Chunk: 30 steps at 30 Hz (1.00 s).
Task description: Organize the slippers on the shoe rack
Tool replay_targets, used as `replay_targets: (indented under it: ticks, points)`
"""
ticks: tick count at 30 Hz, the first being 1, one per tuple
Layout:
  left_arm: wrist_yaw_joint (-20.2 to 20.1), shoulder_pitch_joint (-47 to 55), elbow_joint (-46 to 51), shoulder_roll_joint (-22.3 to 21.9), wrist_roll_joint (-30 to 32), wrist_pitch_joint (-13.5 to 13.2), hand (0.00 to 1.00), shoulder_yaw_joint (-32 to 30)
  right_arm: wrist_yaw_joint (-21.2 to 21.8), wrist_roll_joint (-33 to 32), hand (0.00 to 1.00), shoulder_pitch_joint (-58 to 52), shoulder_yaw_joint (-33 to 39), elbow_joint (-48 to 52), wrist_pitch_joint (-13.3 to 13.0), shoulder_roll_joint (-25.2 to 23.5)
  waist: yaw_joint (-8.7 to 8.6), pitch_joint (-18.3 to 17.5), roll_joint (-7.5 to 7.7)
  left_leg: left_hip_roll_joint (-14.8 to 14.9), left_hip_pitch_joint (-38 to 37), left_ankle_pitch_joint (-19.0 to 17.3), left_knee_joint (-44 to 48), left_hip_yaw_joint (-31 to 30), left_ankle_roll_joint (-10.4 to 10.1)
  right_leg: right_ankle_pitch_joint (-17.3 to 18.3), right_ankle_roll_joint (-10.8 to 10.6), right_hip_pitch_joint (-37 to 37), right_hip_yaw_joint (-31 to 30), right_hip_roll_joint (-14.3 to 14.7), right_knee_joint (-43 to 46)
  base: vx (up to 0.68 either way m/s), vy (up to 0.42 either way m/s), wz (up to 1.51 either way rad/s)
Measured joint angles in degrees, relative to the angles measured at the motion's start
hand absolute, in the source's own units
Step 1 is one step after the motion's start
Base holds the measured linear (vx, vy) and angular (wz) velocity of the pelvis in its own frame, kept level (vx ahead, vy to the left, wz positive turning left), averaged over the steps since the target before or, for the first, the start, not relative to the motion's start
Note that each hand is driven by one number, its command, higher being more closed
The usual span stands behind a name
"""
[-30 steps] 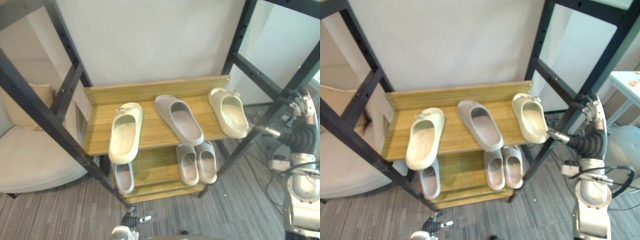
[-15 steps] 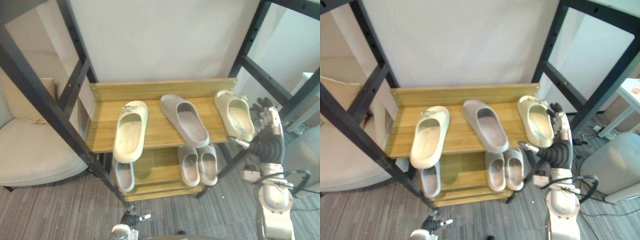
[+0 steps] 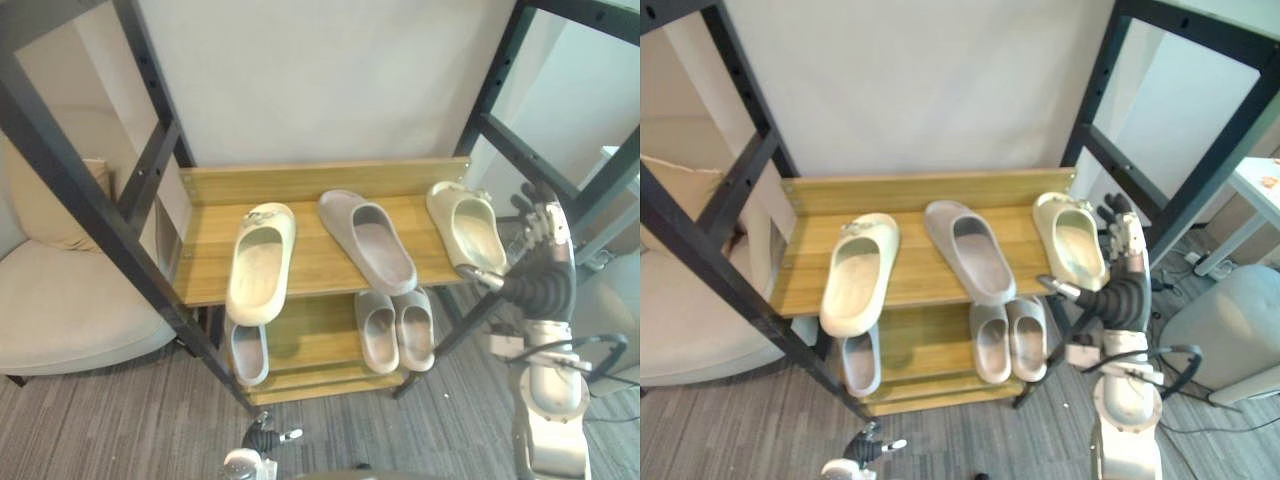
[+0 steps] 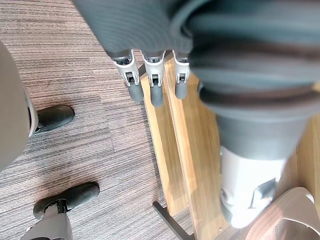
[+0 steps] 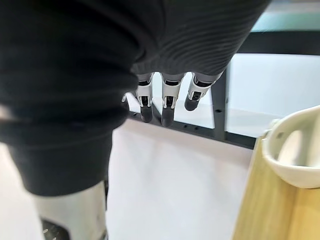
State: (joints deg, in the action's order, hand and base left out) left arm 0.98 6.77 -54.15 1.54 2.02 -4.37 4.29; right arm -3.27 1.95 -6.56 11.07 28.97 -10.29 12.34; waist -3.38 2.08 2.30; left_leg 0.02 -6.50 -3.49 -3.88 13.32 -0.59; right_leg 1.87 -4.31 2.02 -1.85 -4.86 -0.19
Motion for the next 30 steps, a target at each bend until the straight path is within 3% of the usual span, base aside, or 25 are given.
replay_targets:
  ticks: [13,30]
  points:
    - [-0.09,-1.11,-0.49,0.15,-1.1,-0.24,0.0,0.18,1.08,-2.08,0.0,11.96,-2.9,-17.63,2.79,8.63,1.86,1.09,0.22,-0.58,0.68,0.24,-0.04,-1.85,0.16,0.04,0.01,0.15,1.68,-0.12,-0.13,-0.01,-0.012,0.06]
    - [-0.18,-1.8,0.78,0.94,-1.62,-0.36,0.0,1.93,3.44,-1.95,0.0,22.5,-11.58,-31.65,5.19,12.3,3.43,2.92,0.72,-0.73,1.52,0.45,-0.05,-3.46,0.36,0.03,0.02,0.08,3.58,-0.26,-0.24,0.0,-0.013,0.04]
